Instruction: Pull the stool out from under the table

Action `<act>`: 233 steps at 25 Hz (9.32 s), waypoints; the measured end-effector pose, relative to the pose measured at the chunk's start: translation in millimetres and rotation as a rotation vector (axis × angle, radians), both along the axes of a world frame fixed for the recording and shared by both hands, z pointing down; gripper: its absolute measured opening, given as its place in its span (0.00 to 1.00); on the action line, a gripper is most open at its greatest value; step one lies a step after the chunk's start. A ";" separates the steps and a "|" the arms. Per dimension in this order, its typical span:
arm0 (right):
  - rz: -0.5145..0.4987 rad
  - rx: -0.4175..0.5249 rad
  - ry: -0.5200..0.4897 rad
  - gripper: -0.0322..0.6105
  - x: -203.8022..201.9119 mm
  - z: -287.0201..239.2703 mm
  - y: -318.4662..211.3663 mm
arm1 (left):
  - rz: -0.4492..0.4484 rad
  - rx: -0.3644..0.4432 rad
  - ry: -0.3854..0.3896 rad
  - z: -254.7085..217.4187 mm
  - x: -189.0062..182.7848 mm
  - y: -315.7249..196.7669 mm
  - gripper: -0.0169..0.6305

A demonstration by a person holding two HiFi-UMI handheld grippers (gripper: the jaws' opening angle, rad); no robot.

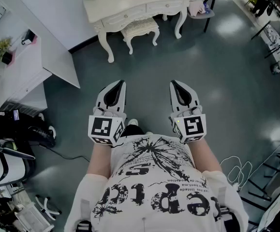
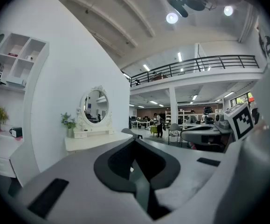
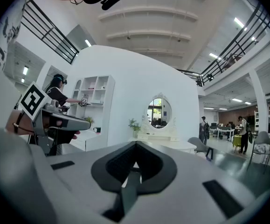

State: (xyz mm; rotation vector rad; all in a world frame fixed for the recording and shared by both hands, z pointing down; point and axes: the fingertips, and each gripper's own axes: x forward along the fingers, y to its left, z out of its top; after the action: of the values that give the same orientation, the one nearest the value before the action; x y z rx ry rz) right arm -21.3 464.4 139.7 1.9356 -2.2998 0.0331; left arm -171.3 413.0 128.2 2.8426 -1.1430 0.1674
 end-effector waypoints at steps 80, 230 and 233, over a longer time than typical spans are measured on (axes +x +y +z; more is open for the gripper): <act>-0.367 -0.335 -0.062 0.08 24.8 638.7 -655.6 | -0.442 -0.012 0.102 535.5 57.1 -578.9 0.05; -0.153 0.042 0.006 0.07 183.7 -8.0 -491.0 | -0.418 0.145 -0.064 -18.3 145.6 -408.9 0.05; -0.197 0.081 0.000 0.07 183.7 -24.2 -491.2 | -0.430 0.169 -0.046 -29.8 146.9 -412.0 0.05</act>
State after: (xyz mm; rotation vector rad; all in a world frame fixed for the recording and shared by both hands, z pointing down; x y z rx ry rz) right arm 162.4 -26.9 115.5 1.7332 -2.5161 -0.0817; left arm -24.4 1.0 98.4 2.6532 -1.8193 0.1137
